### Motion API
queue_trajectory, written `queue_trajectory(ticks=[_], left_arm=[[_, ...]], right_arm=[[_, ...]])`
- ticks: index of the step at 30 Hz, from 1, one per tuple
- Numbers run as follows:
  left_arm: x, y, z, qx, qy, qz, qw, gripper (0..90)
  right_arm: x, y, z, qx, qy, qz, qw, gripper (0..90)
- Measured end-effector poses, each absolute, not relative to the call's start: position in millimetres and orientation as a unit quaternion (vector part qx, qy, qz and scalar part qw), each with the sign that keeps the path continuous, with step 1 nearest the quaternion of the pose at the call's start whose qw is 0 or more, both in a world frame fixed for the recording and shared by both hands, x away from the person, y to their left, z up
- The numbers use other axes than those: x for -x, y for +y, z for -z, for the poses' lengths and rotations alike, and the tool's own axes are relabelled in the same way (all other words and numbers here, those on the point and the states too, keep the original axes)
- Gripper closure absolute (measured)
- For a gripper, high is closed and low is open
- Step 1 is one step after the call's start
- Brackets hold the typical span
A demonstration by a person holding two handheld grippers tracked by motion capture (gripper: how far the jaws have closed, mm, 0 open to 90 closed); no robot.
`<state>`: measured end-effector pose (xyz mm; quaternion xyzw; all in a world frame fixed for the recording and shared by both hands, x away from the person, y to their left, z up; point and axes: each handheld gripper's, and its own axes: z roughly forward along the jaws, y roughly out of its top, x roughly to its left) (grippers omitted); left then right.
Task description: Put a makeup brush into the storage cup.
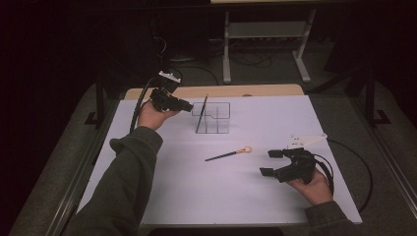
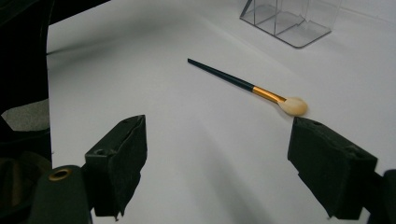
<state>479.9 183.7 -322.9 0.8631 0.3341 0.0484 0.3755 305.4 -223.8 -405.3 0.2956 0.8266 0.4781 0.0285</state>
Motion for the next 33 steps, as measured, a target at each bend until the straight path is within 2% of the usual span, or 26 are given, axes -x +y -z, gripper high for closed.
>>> queue_trajectory(ticks=[33], left_arm=[[-424.3, 193.8, 311.4, -0.87, 0.308, -0.052, 0.381, 51.7]], right_arm=[[-304.6, -227.3, 405.3, -0.296, 0.826, -0.479, 0.032, 17.4]])
